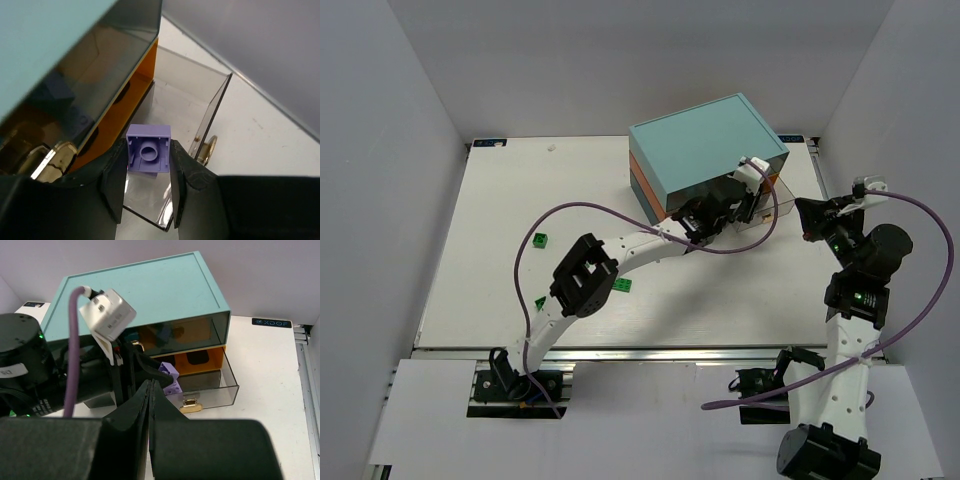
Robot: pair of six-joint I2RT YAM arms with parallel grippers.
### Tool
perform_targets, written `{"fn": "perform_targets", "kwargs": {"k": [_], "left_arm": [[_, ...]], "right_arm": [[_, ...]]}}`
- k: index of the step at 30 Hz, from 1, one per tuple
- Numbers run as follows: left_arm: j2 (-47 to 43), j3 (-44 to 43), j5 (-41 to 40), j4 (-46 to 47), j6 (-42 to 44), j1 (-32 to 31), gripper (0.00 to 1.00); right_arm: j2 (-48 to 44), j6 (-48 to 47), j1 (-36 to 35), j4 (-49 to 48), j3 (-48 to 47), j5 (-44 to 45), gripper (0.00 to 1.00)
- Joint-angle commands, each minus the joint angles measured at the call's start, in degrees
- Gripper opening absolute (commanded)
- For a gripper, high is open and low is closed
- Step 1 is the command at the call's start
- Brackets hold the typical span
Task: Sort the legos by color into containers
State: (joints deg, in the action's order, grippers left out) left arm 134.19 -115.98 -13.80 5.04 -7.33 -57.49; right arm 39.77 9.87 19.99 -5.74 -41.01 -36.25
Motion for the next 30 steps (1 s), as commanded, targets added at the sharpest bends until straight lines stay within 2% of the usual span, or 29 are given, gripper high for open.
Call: {"fn": "perform_targets", "kwargs": {"k": [1, 2, 4, 8, 11, 13, 14, 15, 16, 18, 23, 27, 28, 30], "left_arm": [[-0.7, -2.2, -2.5, -2.1, 0.3, -0.2, 0.44], [-0.9, -2.2, -2.5, -2.2, 0.1, -0.2, 0.55], [-1.3, -2.2, -2.8, -2.6, 0.0, -0.2, 0.65], [-3.1, -2.2, -2.1, -2.7, -0.3, -0.2, 0.67], [-5.6, -1.4, -1.3, -2.5, -0.1, -0.2, 0.67], [-9.2, 1.7, -0.5, -1.0, -0.5, -0.2, 0.56], [-10.7, 3.1, -0.5, 0.2, -0.7, -0.2, 0.48], [-12.3, 4.7, -0.7, 0.8, -0.9, -0.2, 0.38], [-15.9, 6.4, -0.7, 1.5, -1.2, -0.2, 0.16], [-20.0, 12.3, -0.6, 3.4, -1.2, -0.2, 0.0], [-36.2, 26.3, 0.6, 5.2, -1.0, -0.2, 0.0], [-49.4, 40.8, 0.6, -0.2, -0.2, 0.6, 0.0], [-52.2, 43.3, -0.7, -1.2, 0.1, 0.6, 0.0], [-60.4, 51.0, -7.3, -3.9, 3.3, 1.2, 0.08]], "right_arm": [[0.0, 0.8, 0.7, -2.7, 0.2, -2.5, 0.0], [0.1, 0.9, 0.8, -2.7, 0.3, -3.0, 0.0], [0.8, 0.3, 1.2, -2.5, 0.2, -5.0, 0.0], [1.6, -2.2, 1.5, -2.5, 0.5, -9.4, 0.01], [2.2, -5.0, 1.8, -2.5, 0.9, -12.8, 0.05], [2.8, -6.6, 1.7, -2.4, 1.2, -14.5, 0.04], [3.4, -8.2, 1.8, -2.3, 1.5, -14.7, 0.0], [3.7, -8.7, 1.8, -2.2, 1.6, -14.9, 0.0], [4.1, -9.4, 1.7, -2.2, 1.8, -14.9, 0.0], [5.2, -9.5, 1.5, -2.2, 2.0, -14.2, 0.0], [10.2, -14.0, 0.7, 0.7, 0.7, -12.1, 0.0], [16.5, -18.3, -2.1, 4.7, -2.3, -6.7, 0.0], [17.7, -19.9, -2.8, 5.6, -2.8, -4.2, 0.0], [21.4, -20.9, -6.3, 7.3, -3.7, -1.3, 0.0]]}}
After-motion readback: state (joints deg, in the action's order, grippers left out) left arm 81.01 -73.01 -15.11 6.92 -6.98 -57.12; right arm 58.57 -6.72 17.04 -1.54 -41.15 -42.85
